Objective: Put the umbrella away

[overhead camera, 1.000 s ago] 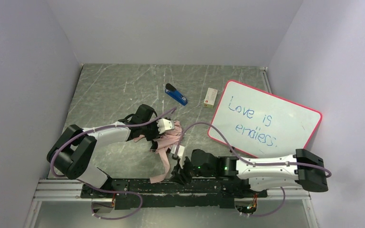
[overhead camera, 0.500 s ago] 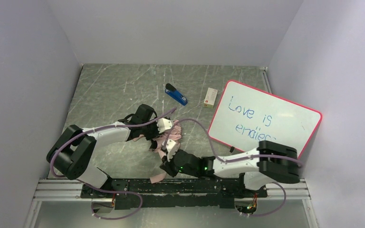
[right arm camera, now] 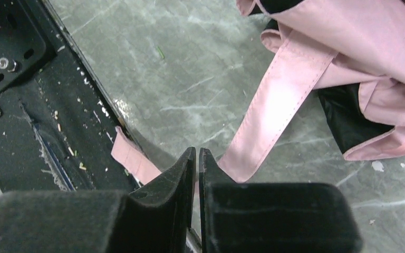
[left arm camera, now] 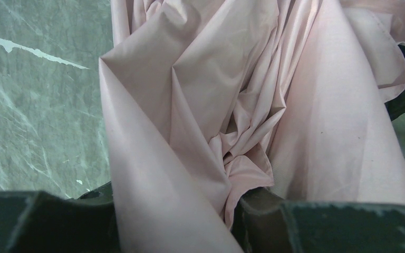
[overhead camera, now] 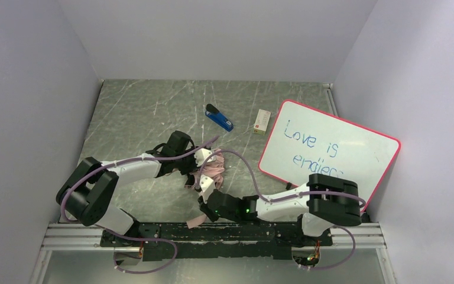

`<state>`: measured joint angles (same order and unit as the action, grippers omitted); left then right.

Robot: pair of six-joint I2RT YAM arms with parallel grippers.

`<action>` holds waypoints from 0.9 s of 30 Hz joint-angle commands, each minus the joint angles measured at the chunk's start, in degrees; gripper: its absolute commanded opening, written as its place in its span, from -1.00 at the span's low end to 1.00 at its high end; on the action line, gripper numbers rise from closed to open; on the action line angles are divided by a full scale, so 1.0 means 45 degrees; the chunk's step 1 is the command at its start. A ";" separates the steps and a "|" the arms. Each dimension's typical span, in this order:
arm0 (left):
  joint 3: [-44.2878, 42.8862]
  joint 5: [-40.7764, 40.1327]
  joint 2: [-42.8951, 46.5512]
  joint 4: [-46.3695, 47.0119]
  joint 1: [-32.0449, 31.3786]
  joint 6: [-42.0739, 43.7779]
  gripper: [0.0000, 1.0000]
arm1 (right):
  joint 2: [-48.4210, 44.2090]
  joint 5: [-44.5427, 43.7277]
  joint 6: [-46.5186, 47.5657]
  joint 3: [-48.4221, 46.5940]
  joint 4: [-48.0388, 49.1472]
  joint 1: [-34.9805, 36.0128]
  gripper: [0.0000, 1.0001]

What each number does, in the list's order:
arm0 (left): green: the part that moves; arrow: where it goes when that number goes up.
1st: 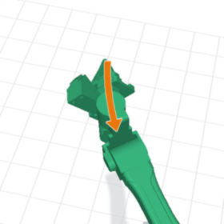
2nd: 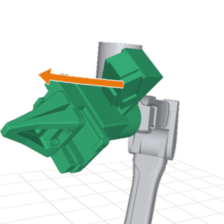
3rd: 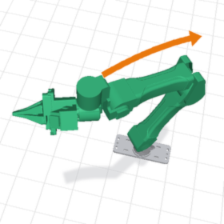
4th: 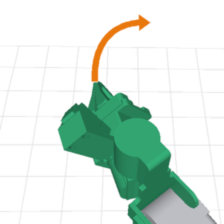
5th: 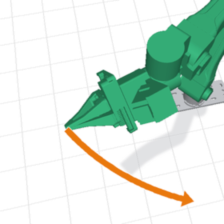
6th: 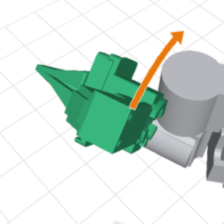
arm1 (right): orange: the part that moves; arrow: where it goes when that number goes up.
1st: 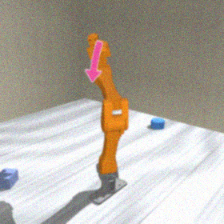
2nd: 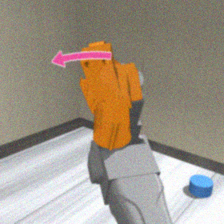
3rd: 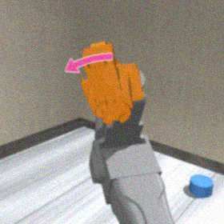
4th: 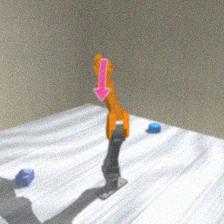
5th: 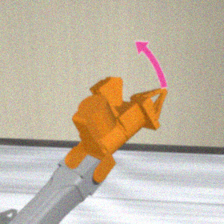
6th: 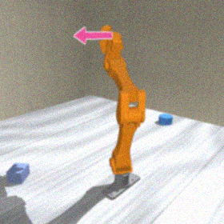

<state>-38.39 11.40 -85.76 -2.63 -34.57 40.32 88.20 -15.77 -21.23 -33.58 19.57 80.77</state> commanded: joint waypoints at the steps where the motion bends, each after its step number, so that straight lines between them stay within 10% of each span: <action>1: 0.0708 -0.1713 -0.0583 -0.1446 0.0299 0.0533 -0.91 | -0.0510 0.0372 -0.0404 0.0124 -0.1589 0.0135 -0.79; 27: 0.0596 -0.1699 -0.0283 -0.1504 -0.0056 0.0263 -0.90 | -0.3073 -0.0673 -0.1993 0.1164 -0.3350 0.0607 -0.75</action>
<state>-38.30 11.33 -85.67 -2.50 -34.68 40.32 77.73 -15.57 -28.45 -30.57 2.46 83.29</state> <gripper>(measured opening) 0.400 0.117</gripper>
